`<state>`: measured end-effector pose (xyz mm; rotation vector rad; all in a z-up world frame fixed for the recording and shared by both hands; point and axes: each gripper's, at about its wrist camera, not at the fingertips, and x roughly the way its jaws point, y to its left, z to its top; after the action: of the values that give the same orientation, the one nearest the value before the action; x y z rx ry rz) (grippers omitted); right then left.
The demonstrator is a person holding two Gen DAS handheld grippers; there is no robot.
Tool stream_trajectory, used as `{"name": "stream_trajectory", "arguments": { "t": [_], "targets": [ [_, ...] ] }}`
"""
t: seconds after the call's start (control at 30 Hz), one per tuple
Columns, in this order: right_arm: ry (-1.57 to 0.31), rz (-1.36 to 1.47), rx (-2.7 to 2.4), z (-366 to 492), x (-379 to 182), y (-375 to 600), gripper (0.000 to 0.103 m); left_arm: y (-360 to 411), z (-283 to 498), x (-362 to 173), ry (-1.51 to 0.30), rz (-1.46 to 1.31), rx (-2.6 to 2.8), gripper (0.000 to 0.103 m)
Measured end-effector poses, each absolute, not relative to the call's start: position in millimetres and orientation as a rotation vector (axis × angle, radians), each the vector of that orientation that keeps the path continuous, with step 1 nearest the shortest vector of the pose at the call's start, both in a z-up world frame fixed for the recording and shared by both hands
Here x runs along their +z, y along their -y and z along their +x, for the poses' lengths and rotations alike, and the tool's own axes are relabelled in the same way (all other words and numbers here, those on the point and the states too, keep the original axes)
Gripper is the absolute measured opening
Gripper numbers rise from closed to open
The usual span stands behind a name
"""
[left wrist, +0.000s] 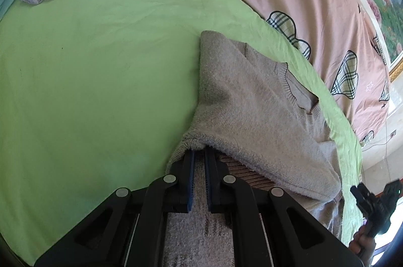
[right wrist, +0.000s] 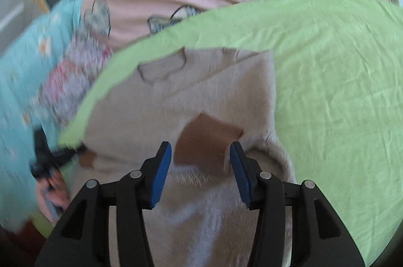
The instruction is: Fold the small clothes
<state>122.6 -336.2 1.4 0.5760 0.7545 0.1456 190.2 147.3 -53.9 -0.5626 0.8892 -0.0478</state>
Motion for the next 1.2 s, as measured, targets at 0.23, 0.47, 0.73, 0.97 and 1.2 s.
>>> {"name": "stream_trajectory", "arguments": {
  "t": [0.23,0.47,0.73,0.97,1.2],
  "targets": [
    [-1.017,0.41,0.126,188.2,-40.9,314.1,0.05,-146.5,190.2,-53.4,-0.893,-0.551,-0.037,0.007],
    [-0.843,0.414,0.122,160.4,1.3,320.4,0.009,-151.2,190.5,-59.0,-0.9,-0.598,-0.039,0.007],
    [-0.979,0.342,0.091,170.2,-32.9,305.9,0.009,-146.1,184.3,-47.0,-0.949,-0.509,-0.127,0.007],
    [-0.943,0.344,0.098,163.7,-16.5,307.3,0.009,-162.2,207.0,-14.2,-0.903,-0.498,-0.151,0.069],
    [-0.926,0.37,0.098,156.1,-18.0,313.7,0.009,-139.6,294.8,-46.7,-1.029,-0.453,-0.177,0.02]
  ]
}}
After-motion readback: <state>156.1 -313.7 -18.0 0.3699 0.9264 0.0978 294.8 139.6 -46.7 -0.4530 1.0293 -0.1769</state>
